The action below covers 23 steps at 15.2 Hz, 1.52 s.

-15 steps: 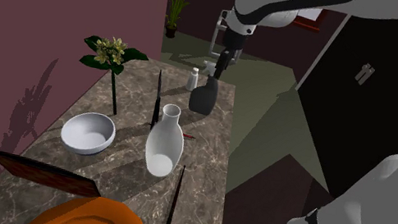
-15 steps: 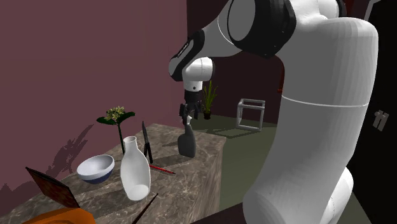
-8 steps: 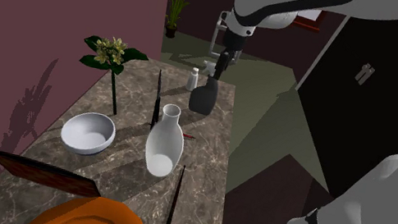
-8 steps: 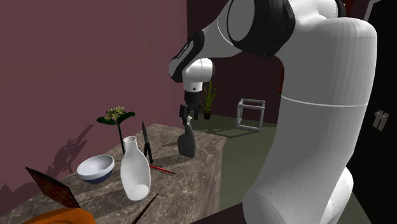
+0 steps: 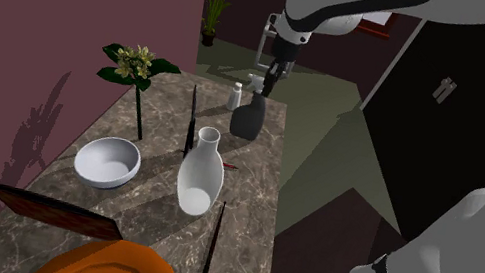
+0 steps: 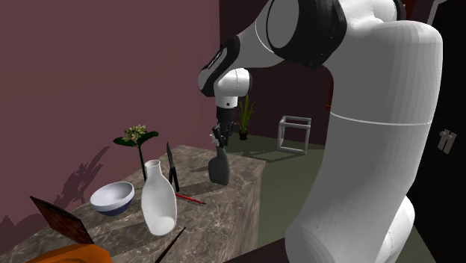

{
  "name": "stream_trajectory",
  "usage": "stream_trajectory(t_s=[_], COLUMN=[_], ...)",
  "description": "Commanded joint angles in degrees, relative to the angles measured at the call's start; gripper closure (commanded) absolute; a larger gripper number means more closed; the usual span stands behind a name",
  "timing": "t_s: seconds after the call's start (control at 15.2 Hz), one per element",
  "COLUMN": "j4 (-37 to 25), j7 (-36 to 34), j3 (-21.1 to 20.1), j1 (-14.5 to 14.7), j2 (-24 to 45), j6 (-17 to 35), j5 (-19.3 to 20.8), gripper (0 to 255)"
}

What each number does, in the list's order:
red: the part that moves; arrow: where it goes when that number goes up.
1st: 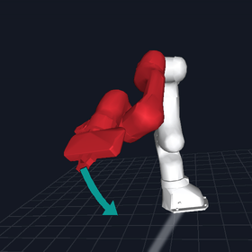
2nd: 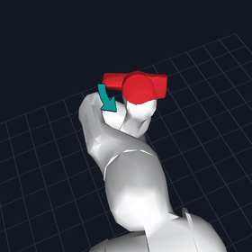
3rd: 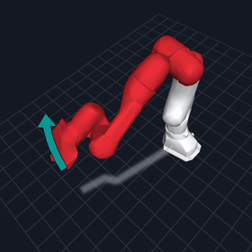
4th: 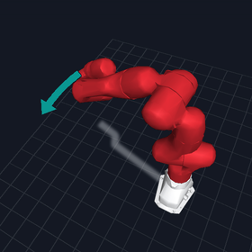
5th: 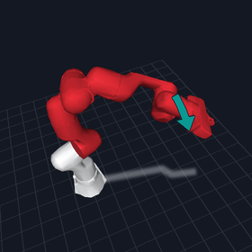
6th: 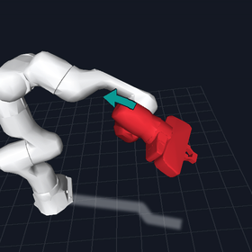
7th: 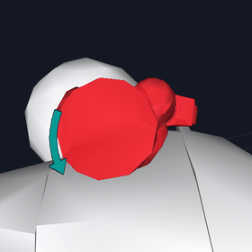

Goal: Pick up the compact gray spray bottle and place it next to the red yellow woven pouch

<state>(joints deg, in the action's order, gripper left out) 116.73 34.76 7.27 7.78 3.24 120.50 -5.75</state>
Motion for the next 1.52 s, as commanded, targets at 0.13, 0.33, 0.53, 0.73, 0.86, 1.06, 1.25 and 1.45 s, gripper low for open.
stream_trajectory(t_s=[0.13, 0.33, 0.53, 0.73, 0.86, 1.06, 1.25, 1.45], j4=[-0.44, -1.88, -3.43, -5.09, -6.27, -8.13, -10.11, -12.22], j7=[-0.1, -0.37, -0.63, -0.86, -1.01, -1.22, -1.42, -1.6], j3=[0.01, 0.02, 0.04, 0.05, 0.05, 0.06, 0.07, 0.08], j1=[0.0, 0.0, 0.0, 0.0, -0.01, -0.01, -0.02, -0.03], j2=[-0.26, -1.03, -1.7, -2.27, -2.59, -2.97, -3.25, -3.42], j6=[-0.72, -2.91, -5.11, -7.33, -8.81, -11.05, -13.3, -15.57], j5=[0.08, 0.31, 0.51, 0.68, 0.77, 0.9, 1.0, 1.07], gripper=[255, 255, 255, 255, 255, 255, 255, 255])
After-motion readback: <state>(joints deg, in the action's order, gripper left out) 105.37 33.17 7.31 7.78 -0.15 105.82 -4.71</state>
